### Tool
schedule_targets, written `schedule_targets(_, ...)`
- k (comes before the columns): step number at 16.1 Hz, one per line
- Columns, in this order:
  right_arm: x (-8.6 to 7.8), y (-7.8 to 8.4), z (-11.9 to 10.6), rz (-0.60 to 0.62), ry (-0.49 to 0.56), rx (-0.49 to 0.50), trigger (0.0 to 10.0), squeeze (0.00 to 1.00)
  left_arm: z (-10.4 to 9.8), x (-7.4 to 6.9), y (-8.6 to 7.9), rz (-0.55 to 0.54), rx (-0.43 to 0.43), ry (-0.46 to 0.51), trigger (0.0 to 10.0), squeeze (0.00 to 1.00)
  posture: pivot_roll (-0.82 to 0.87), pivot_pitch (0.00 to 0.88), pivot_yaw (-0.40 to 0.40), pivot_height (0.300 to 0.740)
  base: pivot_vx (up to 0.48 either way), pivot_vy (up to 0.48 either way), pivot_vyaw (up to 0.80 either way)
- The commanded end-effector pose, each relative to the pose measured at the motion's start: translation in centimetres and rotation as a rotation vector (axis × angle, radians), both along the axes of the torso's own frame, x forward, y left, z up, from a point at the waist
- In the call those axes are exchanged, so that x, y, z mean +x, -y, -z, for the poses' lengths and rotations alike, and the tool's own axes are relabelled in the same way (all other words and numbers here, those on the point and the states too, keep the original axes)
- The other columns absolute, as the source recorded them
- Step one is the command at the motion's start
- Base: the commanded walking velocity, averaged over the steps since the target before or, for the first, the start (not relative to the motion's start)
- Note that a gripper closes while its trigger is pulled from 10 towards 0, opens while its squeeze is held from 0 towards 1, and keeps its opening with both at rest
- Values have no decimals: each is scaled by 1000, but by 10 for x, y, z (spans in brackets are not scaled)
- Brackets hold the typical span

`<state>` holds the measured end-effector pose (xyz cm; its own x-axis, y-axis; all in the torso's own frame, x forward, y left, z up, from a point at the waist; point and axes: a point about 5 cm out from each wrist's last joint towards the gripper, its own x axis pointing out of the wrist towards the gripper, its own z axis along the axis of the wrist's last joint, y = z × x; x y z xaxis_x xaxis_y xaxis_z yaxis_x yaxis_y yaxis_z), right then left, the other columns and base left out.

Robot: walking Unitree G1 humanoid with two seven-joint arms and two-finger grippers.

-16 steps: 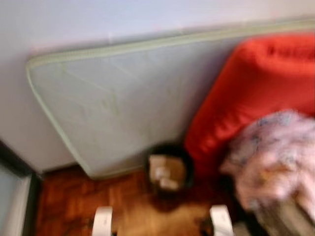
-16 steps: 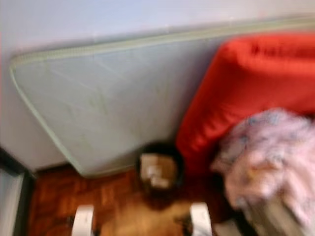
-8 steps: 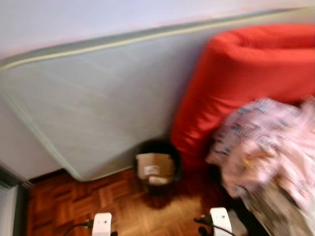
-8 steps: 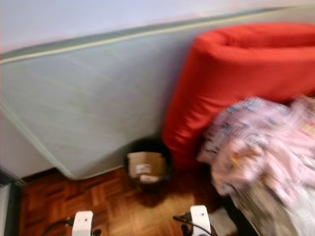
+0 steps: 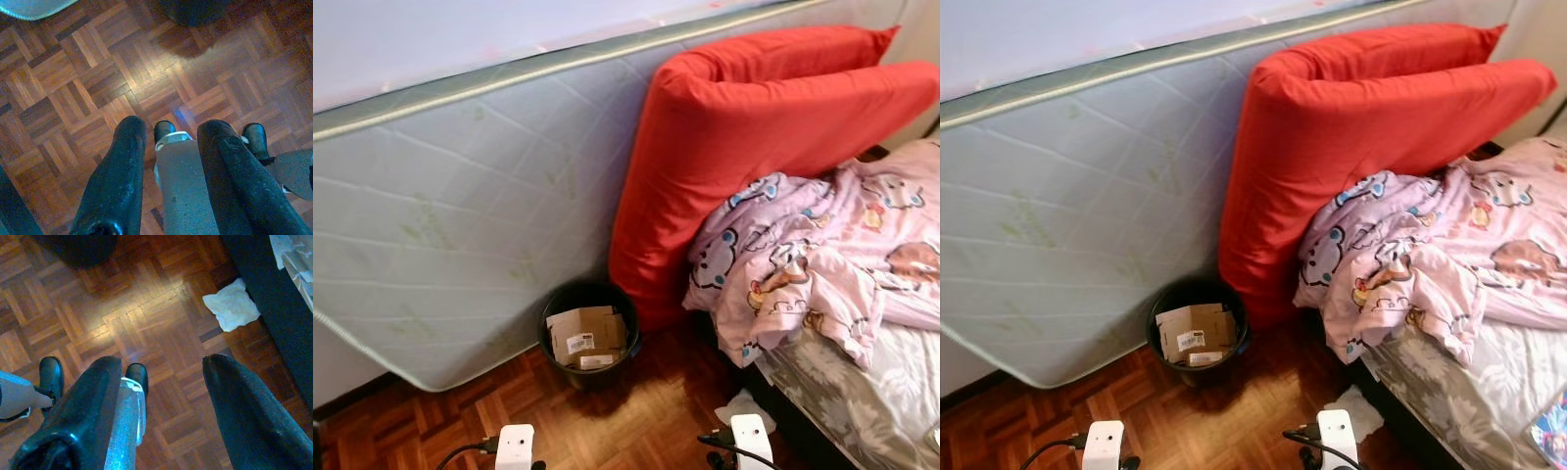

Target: Clean up the room

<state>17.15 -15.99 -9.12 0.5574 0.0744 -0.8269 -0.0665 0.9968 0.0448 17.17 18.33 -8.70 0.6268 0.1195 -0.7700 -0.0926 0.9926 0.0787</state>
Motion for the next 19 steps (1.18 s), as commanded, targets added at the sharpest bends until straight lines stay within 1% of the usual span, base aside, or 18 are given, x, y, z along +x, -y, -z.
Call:
schedule_targets(1,-4,0,2,-3,-21,0,10000,0,4,-8,-1,13,9,-35,10000,0,-49,54,-20,738,0,0,-788)
schedule_targets(2,-4,0,2,-3,-21,0,10000,0,3,-7,-1,36,24,-32,10000,0,-48,56,-21,738,0,-416,-800)
schedule_targets(4,-4,0,2,-4,-21,0,10000,0,3,-6,-1,30,25,-30,10000,0,-48,60,-22,738,0,-480,-788)
schedule_targets(19,-2,-1,1,-5,-21,2,10000,0,3,-6,-1,26,22,-33,10000,0,-46,82,-23,738,0,0,-788)
